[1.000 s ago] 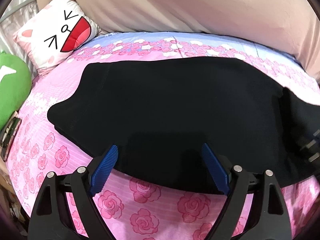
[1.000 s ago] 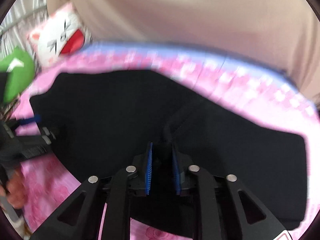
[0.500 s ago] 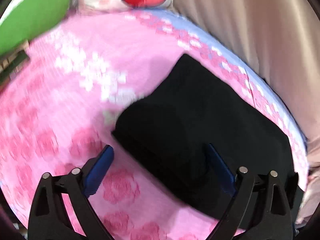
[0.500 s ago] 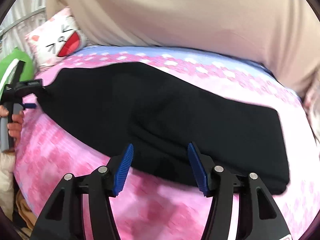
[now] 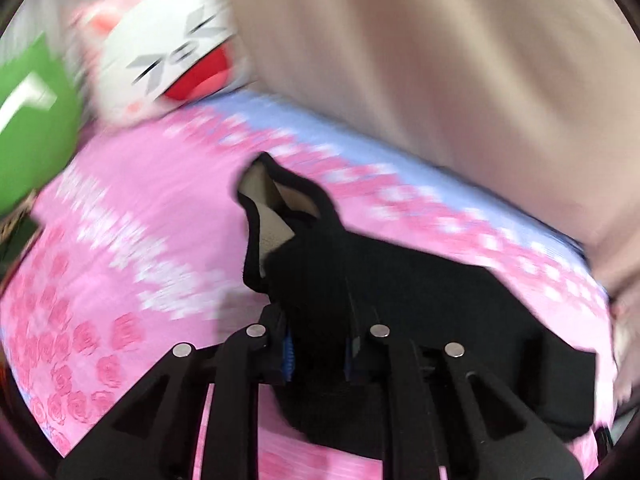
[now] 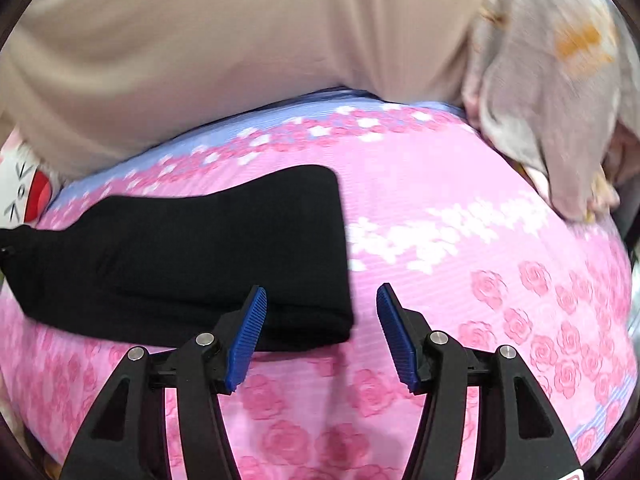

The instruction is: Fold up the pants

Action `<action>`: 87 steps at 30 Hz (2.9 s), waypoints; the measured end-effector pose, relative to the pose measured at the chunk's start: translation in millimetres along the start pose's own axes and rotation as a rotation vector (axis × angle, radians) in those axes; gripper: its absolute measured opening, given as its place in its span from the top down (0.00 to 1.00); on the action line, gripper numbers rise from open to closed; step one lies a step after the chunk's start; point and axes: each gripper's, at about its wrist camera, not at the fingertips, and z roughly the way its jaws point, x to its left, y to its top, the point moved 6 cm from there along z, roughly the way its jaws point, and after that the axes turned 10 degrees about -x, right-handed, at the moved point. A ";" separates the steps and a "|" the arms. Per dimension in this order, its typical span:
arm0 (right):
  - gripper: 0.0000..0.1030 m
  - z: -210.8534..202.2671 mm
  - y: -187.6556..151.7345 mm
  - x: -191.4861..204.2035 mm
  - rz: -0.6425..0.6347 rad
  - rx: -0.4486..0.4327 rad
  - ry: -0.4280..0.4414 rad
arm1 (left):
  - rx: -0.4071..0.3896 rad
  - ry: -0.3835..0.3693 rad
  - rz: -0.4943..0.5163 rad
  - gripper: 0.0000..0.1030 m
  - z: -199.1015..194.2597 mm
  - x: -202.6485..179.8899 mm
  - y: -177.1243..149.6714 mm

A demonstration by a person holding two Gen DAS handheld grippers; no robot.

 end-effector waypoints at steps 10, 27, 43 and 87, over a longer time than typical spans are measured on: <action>0.44 -0.8 -8.1 40.2 -0.110 -0.017 0.124 | 0.083 -0.176 0.168 0.85 9.6 -140.4 -40.6; 0.86 39.1 -18.7 11.0 -0.212 0.081 0.035 | 0.040 -0.132 0.128 0.85 -8.2 -116.6 -29.8; 0.58 4.8 -5.4 -13.0 -0.131 0.013 0.036 | 0.064 -0.343 0.345 0.78 -47.0 -237.9 -73.5; 0.85 -8.1 59.9 74.1 -0.148 -0.130 0.144 | 0.047 -0.016 0.338 0.22 -19.9 -106.0 -85.8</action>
